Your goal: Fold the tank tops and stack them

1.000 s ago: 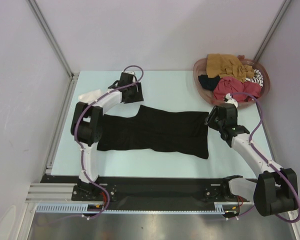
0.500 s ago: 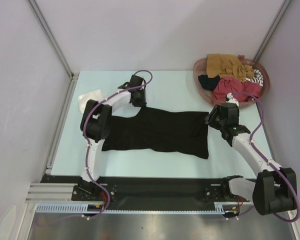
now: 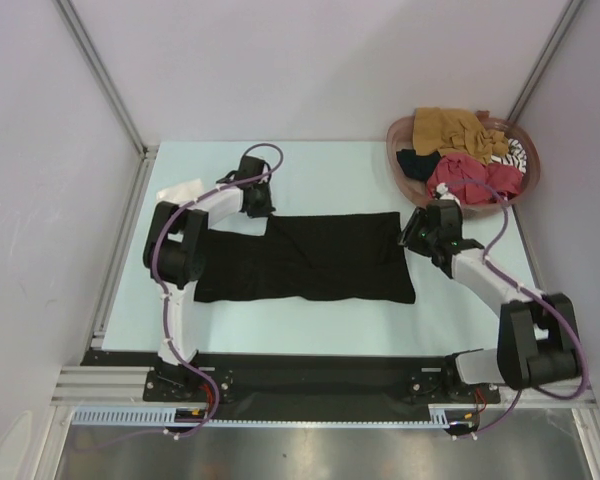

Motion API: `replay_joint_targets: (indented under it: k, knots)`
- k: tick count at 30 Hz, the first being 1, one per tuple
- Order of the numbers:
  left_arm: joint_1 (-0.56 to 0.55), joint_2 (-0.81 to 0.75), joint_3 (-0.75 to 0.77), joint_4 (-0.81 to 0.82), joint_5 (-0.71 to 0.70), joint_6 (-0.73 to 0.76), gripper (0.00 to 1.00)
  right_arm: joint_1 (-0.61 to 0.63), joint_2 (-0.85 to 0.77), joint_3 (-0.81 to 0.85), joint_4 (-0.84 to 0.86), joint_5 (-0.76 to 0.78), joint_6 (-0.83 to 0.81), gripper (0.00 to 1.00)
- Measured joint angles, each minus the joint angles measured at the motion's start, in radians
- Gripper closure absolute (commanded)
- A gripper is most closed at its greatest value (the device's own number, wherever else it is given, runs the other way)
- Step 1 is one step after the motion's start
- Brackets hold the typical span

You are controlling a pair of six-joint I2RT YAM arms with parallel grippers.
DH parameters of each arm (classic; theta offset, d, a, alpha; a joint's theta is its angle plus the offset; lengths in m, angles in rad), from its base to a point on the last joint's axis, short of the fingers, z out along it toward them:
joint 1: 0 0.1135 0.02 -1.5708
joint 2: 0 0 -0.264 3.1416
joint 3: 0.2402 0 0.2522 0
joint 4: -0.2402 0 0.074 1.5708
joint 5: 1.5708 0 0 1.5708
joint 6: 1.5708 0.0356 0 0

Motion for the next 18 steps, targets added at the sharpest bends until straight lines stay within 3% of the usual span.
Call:
replay_joint_targets:
  k: [9,18]
  knots:
    - [0.037,-0.040,-0.063,0.024,-0.010,0.006,1.00,0.122,0.343,0.286,0.002,0.079,-0.035,0.56]
    - [0.037,-0.045,-0.072,0.031,-0.010,0.021,1.00,0.129,0.644,0.594,-0.066,0.200,-0.081,0.60]
